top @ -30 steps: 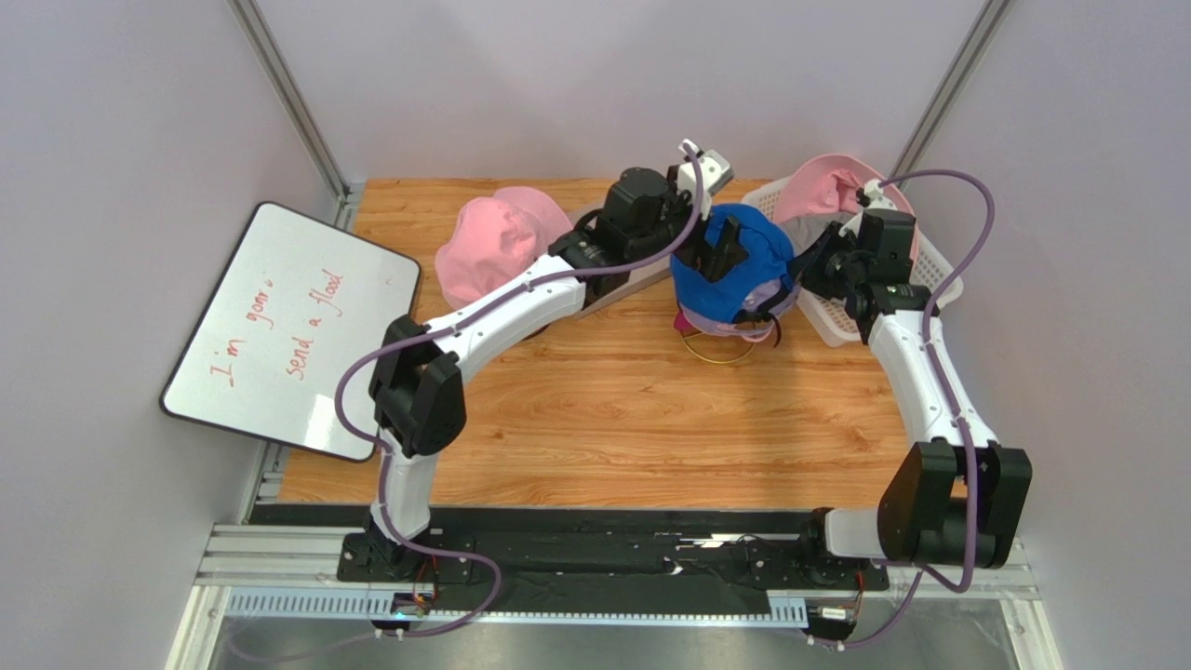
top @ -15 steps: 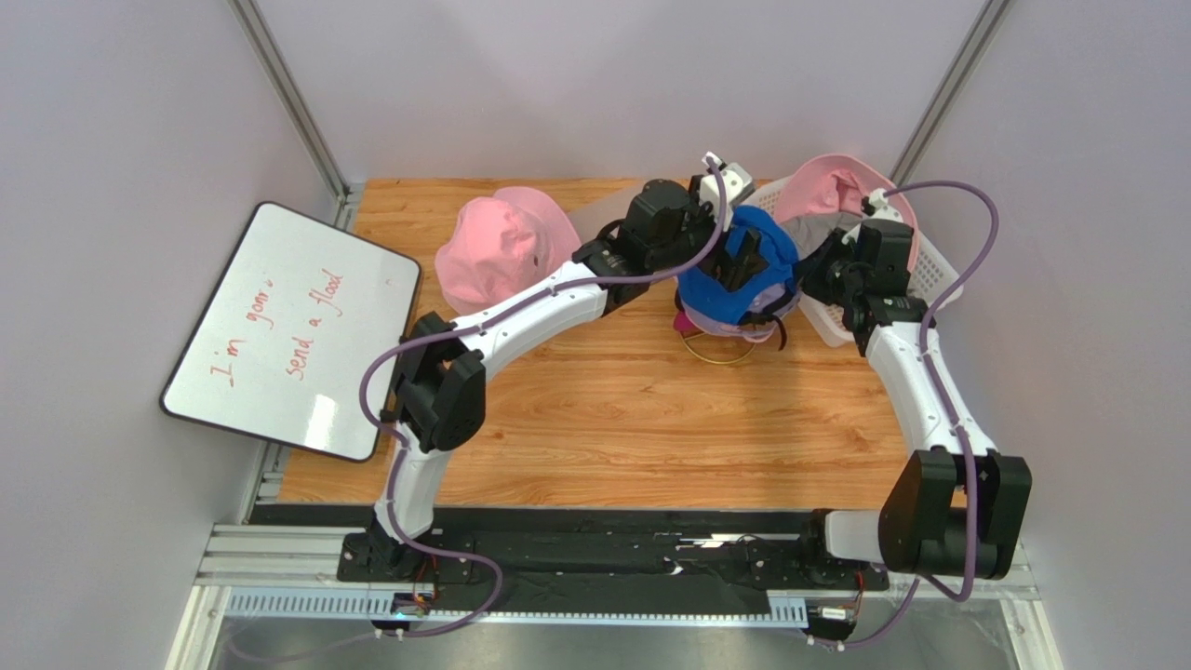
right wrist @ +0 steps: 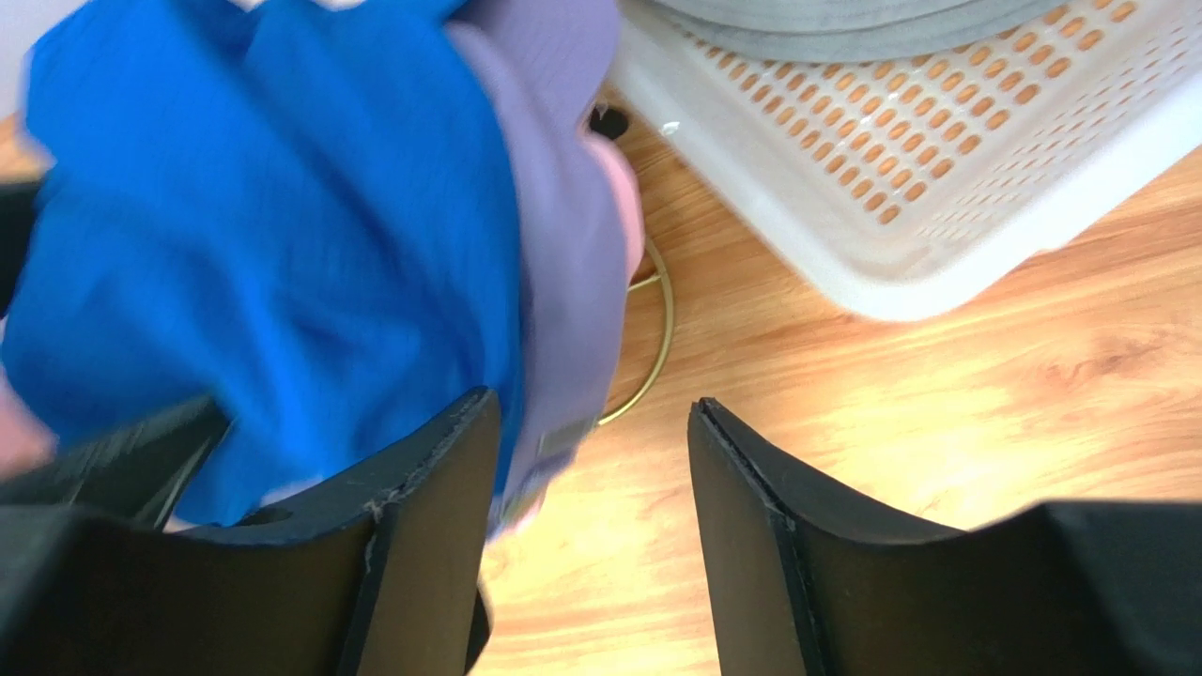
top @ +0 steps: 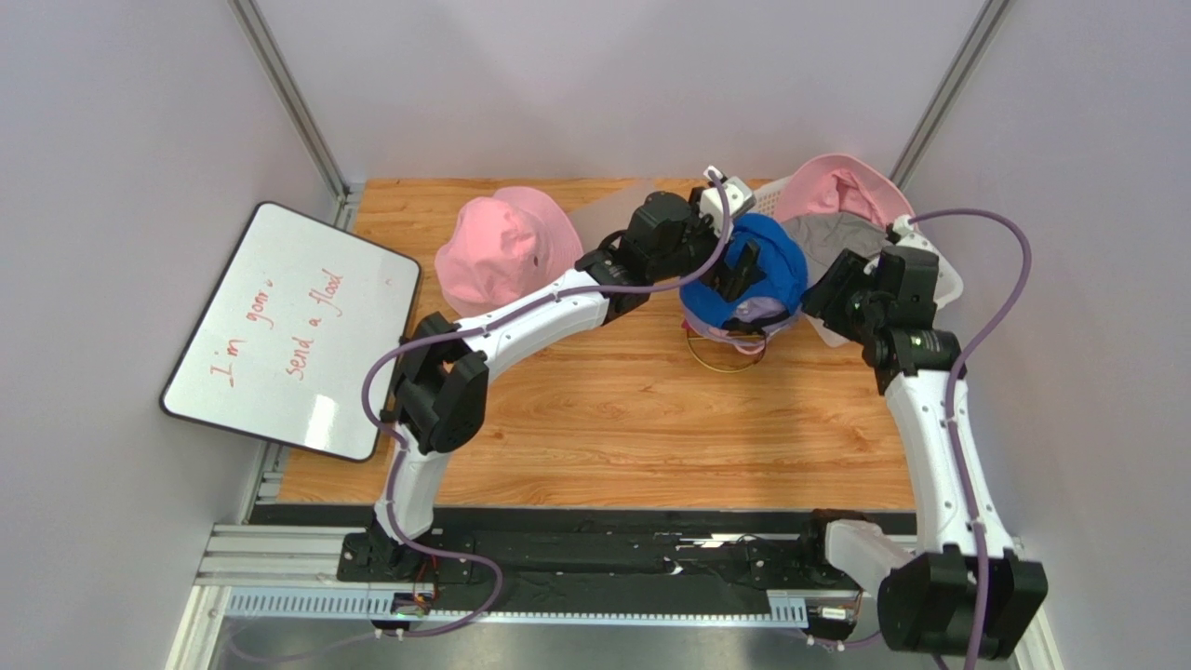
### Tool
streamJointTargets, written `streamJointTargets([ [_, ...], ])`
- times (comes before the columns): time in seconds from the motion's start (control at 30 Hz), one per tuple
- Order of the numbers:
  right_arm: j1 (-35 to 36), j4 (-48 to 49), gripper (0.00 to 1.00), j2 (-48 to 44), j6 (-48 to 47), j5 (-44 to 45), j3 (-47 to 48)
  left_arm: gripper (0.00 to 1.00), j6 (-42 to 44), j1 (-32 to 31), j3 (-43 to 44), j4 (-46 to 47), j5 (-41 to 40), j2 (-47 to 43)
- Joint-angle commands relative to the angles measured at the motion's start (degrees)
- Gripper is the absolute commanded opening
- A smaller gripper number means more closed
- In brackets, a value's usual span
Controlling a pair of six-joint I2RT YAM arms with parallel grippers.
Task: Stack the hats
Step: Stack the hat on the hat.
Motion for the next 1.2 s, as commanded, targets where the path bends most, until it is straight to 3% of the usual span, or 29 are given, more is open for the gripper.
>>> streamJointTargets([
  [0.0,2.39,-3.71,0.53,-7.28,1.4,-4.13,-4.81,0.97,0.98,-0.18,-3.54,1.25,-0.97,-4.01],
  [0.17,4.07,-3.17,0.53,-12.84,3.17,0.68,-8.07,0.97,0.98,-0.18,-2.93,0.39,0.61,-4.02],
  [0.3,4.07,-1.7,0.52,-13.19,5.09,-4.3,-8.33,0.97,0.36,-0.18,-3.8,1.17,0.96,-4.28],
  [0.4,7.93,1.55,0.52,-13.54,7.55,-5.54,-9.12,0.97,0.54,-0.18,-4.24,1.26,1.14,-4.63],
  [0.6,13.39,5.25,0.53,-10.39,10.19,-4.05,-8.95,0.97,1.15,-0.18,-4.6,0.99,1.05,-5.34],
  [0.9,13.65,10.0,0.52,-6.7,11.16,-0.72,-11.23,0.97,1.59,-0.18,-4.6,0.82,1.49,-5.6],
  [1.17,13.57,10.0,0.35,-5.2,10.02,6.23,-13.96,0.97,1.86,-0.27,-5.3,0.91,1.66,-7.09],
])
